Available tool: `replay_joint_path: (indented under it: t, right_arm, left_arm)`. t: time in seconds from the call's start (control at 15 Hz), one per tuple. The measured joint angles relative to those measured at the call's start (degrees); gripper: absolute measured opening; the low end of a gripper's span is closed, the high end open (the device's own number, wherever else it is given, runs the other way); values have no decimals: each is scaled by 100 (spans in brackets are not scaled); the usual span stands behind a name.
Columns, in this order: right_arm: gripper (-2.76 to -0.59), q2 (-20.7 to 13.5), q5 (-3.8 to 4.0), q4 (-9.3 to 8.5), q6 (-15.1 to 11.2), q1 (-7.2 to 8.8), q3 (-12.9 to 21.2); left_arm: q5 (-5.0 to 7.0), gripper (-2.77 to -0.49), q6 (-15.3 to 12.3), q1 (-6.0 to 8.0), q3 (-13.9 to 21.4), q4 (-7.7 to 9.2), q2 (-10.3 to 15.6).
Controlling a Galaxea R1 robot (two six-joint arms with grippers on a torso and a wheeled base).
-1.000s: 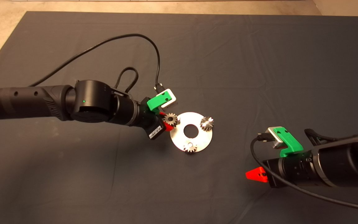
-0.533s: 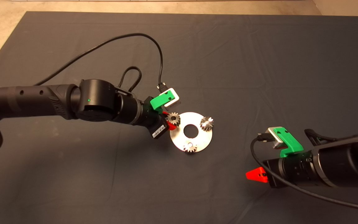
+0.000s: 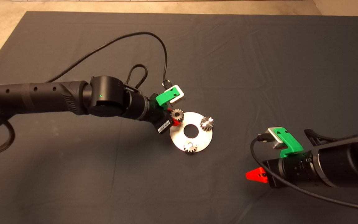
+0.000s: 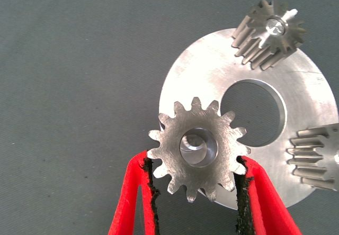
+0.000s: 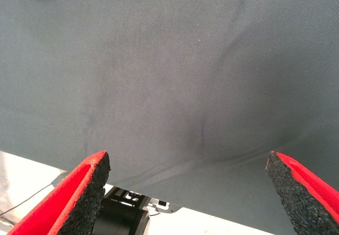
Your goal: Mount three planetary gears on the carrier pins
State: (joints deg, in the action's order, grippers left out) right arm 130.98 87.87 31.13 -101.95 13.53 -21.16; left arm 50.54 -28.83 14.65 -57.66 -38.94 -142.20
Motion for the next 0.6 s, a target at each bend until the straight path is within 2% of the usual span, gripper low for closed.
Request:
replay_joint_path:
  t: [0.6]
  right_arm:
    - [-115,0,0,-7,-1,0,0]
  left_arm:
    - [-20,-267,11,0,-5,-27,-7]
